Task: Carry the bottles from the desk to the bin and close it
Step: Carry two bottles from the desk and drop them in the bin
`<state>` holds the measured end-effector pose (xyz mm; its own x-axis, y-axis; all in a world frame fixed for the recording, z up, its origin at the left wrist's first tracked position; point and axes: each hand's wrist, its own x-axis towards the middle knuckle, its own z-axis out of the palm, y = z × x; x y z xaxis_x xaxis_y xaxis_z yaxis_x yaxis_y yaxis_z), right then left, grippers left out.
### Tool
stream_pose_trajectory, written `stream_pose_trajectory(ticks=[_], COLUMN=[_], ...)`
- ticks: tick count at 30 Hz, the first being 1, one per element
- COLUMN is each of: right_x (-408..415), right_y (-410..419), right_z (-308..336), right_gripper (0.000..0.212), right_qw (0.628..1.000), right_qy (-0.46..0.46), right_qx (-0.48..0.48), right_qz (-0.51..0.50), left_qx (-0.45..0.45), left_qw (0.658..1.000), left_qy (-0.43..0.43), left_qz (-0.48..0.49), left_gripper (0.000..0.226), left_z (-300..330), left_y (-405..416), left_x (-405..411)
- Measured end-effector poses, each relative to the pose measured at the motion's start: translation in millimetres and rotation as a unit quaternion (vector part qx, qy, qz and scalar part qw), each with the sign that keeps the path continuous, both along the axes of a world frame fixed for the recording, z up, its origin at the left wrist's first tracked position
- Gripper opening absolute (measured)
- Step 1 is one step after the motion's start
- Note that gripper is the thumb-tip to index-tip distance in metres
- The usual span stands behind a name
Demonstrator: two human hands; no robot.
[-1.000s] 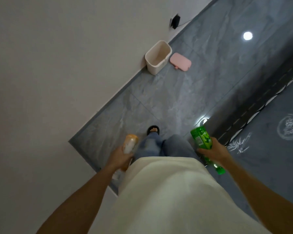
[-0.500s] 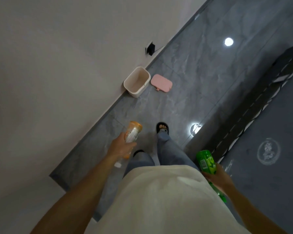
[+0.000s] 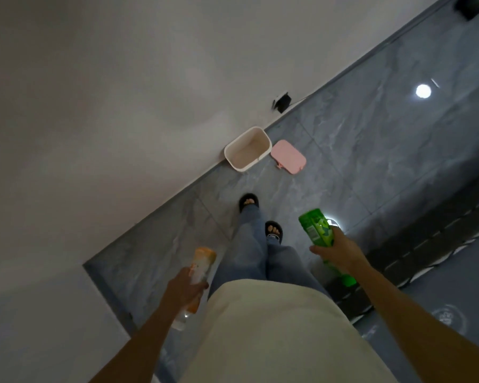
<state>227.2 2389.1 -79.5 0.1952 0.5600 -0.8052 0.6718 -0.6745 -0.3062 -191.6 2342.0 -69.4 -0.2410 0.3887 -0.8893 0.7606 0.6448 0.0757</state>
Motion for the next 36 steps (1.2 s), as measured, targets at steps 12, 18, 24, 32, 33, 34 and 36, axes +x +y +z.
stream_pose_trajectory(ticks=[12,18,24,32,33,34,36], right_x=[-20.4,-14.2,-36.7,-94.0,-102.1,-110.4,-127.1], right_y=[84.1,111.7,187.2,299.0,310.9,321.4,338.7], right_z=[-24.7,-51.2,-114.2,-270.9,-293.7,-316.1,-359.5], right_gripper=[0.074,0.073,0.08,0.071,0.061,0.048,0.033], right_qw=[0.997,0.998,0.998,0.996,0.993,0.986,0.96], right_qy=[-0.007,0.007,0.007,0.053,0.066,0.083,0.13], right_qx=[-0.029,-0.051,-0.013,0.061,0.064,0.068,0.058], right_qz=[0.075,0.041,0.059,-0.032,-0.078,-0.129,-0.241], left_qx=[-0.001,0.048,0.089,0.157,0.17,0.182,0.206], left_qw=[0.999,0.997,0.994,0.982,0.979,0.975,0.967], left_qy=[-0.042,-0.065,-0.065,-0.073,-0.077,-0.08,-0.09], left_qz=[0.004,-0.022,0.009,0.073,0.086,0.099,0.117], left_gripper=[0.073,0.072,0.061,0.05,0.048,0.047,0.046], left_z=[-35.5,-66.7,-132.8,-278.1,-297.1,-315.3,-349.0], left_y=[122.2,208.3,264.4,310.2,315.8,320.6,329.3], left_x=[9.4,39.2,67.9,85.1,86.9,88.4,89.4])
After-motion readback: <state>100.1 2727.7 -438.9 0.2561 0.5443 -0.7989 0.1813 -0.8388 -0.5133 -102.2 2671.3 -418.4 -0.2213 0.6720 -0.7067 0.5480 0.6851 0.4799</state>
